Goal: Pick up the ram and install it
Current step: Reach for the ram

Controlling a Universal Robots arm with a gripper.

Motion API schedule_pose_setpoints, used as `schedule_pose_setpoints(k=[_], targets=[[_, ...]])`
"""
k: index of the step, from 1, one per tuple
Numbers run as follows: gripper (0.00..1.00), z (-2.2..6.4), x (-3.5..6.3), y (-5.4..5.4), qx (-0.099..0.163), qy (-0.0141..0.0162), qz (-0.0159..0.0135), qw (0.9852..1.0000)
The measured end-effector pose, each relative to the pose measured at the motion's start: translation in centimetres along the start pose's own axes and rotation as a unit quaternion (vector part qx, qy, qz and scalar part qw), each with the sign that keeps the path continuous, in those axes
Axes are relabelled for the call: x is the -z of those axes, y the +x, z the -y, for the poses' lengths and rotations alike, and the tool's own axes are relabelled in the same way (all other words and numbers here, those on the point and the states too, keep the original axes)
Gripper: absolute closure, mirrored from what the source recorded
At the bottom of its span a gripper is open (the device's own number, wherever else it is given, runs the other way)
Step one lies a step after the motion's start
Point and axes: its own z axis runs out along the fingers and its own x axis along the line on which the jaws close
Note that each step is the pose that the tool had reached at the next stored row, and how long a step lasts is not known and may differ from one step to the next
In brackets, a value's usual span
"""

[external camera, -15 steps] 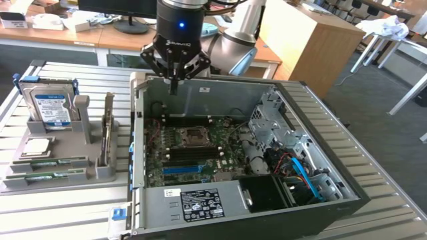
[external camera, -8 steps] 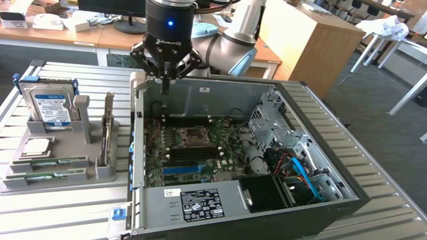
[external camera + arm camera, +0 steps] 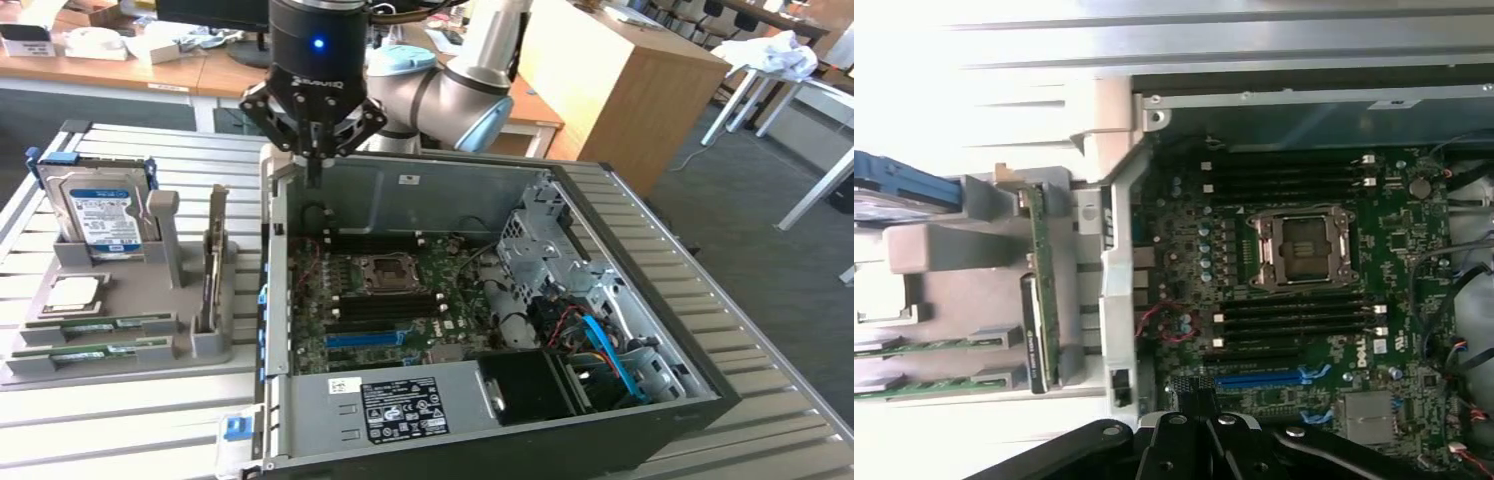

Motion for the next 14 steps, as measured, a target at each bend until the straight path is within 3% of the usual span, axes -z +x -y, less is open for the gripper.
schedule_pose_setpoints(k=[14], targets=[[0.9, 0.23, 0.08, 3.0, 0.0, 0.0, 0.0002, 1.0]])
